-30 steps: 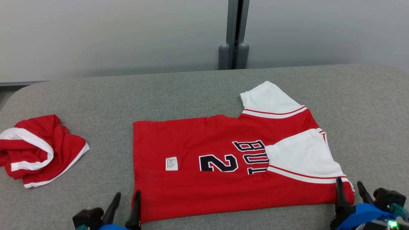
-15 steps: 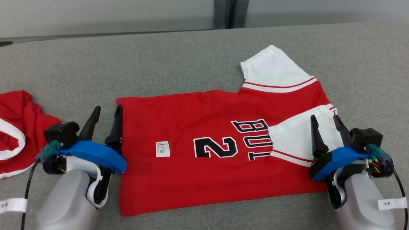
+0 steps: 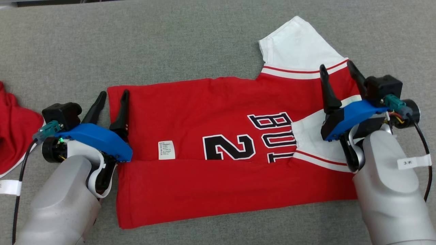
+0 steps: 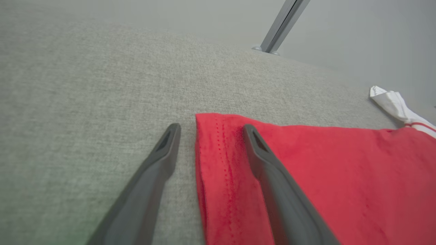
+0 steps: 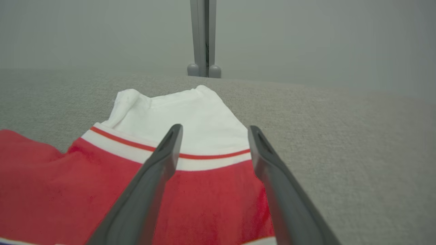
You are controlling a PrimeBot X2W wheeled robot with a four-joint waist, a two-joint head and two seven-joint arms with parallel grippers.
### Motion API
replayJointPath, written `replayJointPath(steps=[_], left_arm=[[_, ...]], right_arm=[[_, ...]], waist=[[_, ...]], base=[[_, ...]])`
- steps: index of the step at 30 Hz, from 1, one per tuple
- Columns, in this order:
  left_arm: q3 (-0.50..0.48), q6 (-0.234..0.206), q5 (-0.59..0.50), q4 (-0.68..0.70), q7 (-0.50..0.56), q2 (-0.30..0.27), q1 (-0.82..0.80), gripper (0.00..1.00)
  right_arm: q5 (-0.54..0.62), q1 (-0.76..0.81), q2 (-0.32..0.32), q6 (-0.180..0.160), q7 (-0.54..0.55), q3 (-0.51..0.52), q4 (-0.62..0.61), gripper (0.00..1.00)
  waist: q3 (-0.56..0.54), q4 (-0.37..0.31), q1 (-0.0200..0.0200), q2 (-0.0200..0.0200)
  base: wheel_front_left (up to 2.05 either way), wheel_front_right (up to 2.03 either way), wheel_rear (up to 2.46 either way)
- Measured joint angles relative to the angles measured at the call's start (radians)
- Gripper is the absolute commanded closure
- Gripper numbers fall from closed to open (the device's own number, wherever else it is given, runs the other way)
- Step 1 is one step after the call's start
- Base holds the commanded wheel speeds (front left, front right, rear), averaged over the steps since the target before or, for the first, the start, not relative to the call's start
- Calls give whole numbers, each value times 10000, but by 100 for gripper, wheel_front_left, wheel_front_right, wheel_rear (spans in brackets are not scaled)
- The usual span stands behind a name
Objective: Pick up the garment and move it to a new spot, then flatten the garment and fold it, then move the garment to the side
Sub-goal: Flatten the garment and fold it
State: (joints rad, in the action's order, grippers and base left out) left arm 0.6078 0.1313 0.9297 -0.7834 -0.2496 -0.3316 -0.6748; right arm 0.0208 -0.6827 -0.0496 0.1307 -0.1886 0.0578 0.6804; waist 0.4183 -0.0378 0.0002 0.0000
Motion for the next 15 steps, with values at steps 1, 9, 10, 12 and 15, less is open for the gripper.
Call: replayJointPath(steps=[1,9,10,12,15], left_arm=[[163,0,123,36,-21,-42,-66,0],[1699,-15,775,876,-123,-272,-516,100],[1812,-15,830,978,-132,-288,-593,100],[1910,-13,826,1302,-132,-274,-721,100],[1944,-13,694,1854,-132,-198,-832,100]], right_arm=[[59,-141,0,0,125,13,-40,0],[1164,-1734,-4,0,2092,656,48,0],[1413,-1956,-2,0,2403,757,81,0],[1877,-2341,12,0,3033,1097,100,0],[2592,-2860,6,2,3988,1724,61,0]], waist=[[45,31,-1,0],[407,545,-1,0],[464,653,-1,0],[580,877,-1,0],[776,1240,-1,0]], base=[[0,0,0],[0,0,0],[0,0,0],[0,0,0],[0,0,0]])
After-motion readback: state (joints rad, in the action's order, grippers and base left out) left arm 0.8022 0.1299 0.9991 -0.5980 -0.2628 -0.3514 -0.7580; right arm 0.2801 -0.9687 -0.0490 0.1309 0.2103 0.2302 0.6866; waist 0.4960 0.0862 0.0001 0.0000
